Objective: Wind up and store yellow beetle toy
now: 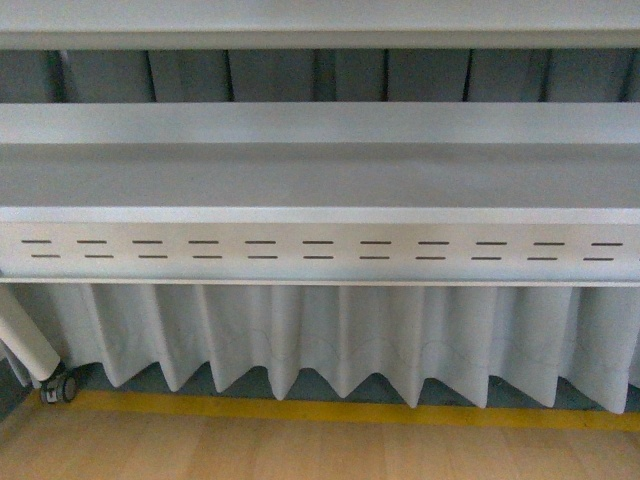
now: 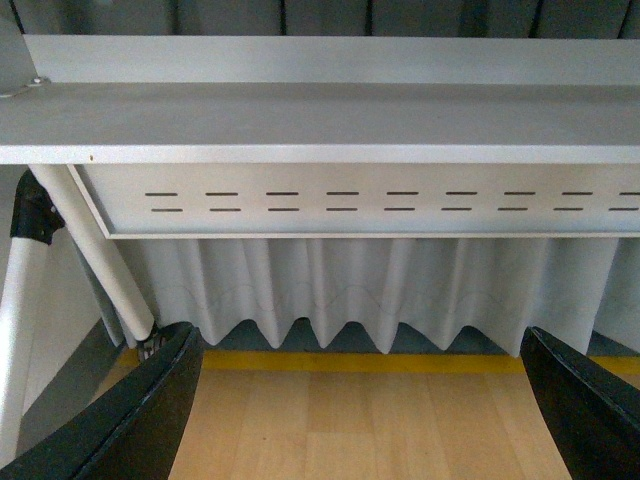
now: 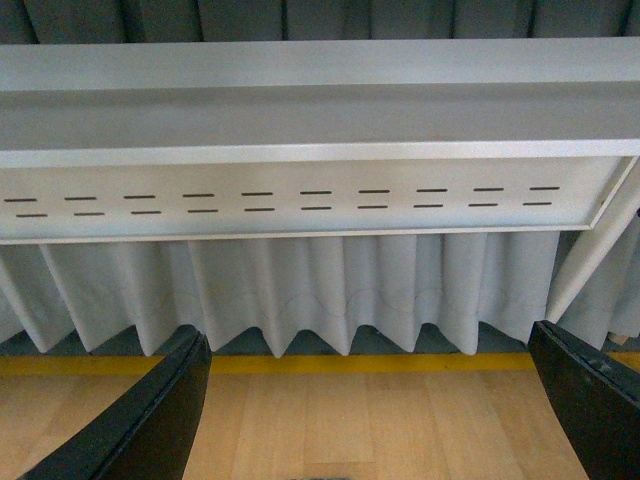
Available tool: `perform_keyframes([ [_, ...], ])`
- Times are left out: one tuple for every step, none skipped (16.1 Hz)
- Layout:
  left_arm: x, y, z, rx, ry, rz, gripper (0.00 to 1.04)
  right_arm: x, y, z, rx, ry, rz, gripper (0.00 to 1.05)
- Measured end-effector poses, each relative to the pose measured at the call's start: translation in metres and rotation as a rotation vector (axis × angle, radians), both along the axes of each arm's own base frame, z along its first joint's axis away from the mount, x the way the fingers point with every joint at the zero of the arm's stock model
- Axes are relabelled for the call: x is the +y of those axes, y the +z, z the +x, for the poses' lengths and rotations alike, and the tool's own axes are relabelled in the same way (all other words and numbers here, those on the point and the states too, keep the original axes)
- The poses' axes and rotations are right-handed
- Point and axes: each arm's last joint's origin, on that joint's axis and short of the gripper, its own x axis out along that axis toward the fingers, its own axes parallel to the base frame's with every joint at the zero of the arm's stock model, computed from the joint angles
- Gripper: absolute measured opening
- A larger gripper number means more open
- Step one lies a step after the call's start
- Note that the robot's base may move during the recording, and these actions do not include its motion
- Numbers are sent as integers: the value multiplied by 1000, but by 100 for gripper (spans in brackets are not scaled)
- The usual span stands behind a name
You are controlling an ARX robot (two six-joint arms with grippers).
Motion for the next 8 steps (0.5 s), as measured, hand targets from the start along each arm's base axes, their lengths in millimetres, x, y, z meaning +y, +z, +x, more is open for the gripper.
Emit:
perform_keyframes([
  [0, 0, 0, 0, 0, 0, 98, 0, 0, 0, 0, 0, 0, 98],
  [0, 0, 0, 0, 0, 0, 98, 0, 0, 0, 0, 0, 0, 98],
  [0, 0, 0, 0, 0, 0, 98, 0, 0, 0, 0, 0, 0, 98],
  [0, 0, 0, 0, 0, 0, 98, 0, 0, 0, 0, 0, 0, 98],
  [0, 0, 0, 0, 0, 0, 98, 0, 0, 0, 0, 0, 0, 98],
  [0, 0, 0, 0, 0, 0, 98, 0, 0, 0, 0, 0, 0, 98],
  [0, 0, 0, 0, 0, 0, 98, 0, 0, 0, 0, 0, 0, 98],
  [0, 0, 0, 0, 0, 0, 98, 0, 0, 0, 0, 0, 0, 98],
])
